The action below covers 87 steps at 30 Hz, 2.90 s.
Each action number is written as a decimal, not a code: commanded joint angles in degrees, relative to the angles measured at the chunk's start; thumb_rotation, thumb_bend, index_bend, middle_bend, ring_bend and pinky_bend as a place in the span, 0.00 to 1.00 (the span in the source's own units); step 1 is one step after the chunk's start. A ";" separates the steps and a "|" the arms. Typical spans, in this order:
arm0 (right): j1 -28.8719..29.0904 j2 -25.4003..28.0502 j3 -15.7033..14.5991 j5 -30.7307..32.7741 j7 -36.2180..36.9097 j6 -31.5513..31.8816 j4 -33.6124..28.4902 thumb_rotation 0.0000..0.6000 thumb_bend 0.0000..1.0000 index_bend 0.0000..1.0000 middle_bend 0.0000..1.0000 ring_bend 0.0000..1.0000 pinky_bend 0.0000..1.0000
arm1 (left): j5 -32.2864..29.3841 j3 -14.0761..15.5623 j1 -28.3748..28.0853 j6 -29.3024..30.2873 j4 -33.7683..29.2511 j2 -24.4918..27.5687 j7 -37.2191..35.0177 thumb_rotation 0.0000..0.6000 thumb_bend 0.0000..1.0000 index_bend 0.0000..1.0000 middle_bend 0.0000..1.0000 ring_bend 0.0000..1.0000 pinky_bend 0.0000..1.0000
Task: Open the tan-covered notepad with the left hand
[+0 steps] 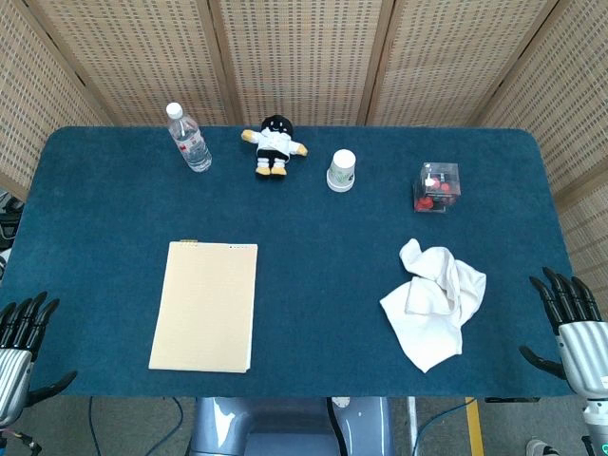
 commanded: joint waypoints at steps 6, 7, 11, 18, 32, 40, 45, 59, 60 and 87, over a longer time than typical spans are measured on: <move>0.08 0.12 -0.14 -0.22 0.42 -0.14 0.02 1.00 0.00 0.00 0.00 0.00 0.00 | 1.03 0.30 -0.22 -0.26 0.48 -0.12 -0.09 1.00 0.00 0.00 0.00 0.00 0.00; 0.08 0.11 -0.14 -0.22 0.44 -0.13 0.02 1.00 0.00 0.00 0.00 0.00 0.00 | 1.15 0.33 -0.31 -0.40 0.61 -0.22 -0.04 1.00 0.00 0.00 0.00 0.00 0.00; 0.14 0.12 -0.11 -0.14 0.57 -0.24 -0.06 1.00 0.00 0.00 0.00 0.00 0.00 | 2.50 0.53 -1.83 -2.96 2.63 -2.01 1.21 1.00 0.07 0.00 0.00 0.00 0.00; 0.10 0.05 -0.01 -0.29 1.17 0.16 0.20 1.00 0.00 0.00 0.00 0.00 0.00 | 3.76 1.16 -7.25 -12.77 10.81 -9.70 2.20 1.00 0.16 0.00 0.00 0.00 0.00; 0.34 0.19 -0.20 -0.46 2.50 -0.25 0.65 1.00 0.00 0.00 0.00 0.00 0.00 | 5.85 3.18 -10.99 -18.97 21.52 -21.06 4.89 1.00 0.27 0.00 0.00 0.00 0.00; 0.43 0.24 -0.20 -0.35 2.84 -0.42 0.74 1.00 0.00 0.00 0.00 0.00 0.00 | 3.36 2.69 -11.95 -20.87 24.41 -24.38 5.96 1.00 0.27 0.00 0.00 0.00 0.00; 0.48 0.26 -0.08 -0.07 3.13 -0.50 0.86 1.00 0.00 0.00 0.00 0.00 0.00 | 2.63 2.54 -12.15 -20.40 25.42 -24.96 5.79 1.00 0.27 0.00 0.00 0.00 0.00; 0.48 0.08 -0.14 -0.06 2.69 -0.53 0.84 1.00 0.00 0.00 0.00 0.00 0.00 | 0.09 2.68 -12.90 -21.14 26.43 -25.38 4.70 1.00 0.27 0.00 0.00 0.00 0.00; 0.49 0.05 -0.14 -0.05 2.67 -0.57 0.86 1.00 0.00 0.00 0.00 0.00 0.00 | -0.24 2.63 -13.07 -21.50 26.48 -25.43 4.61 1.00 0.27 0.00 0.00 0.00 0.00; 0.75 -0.34 -0.42 -0.18 2.08 -1.18 1.09 1.00 0.00 0.00 0.00 0.00 0.00 | -3.37 2.08 -14.52 -21.24 25.94 -25.19 4.55 1.00 0.33 0.00 0.00 0.00 0.00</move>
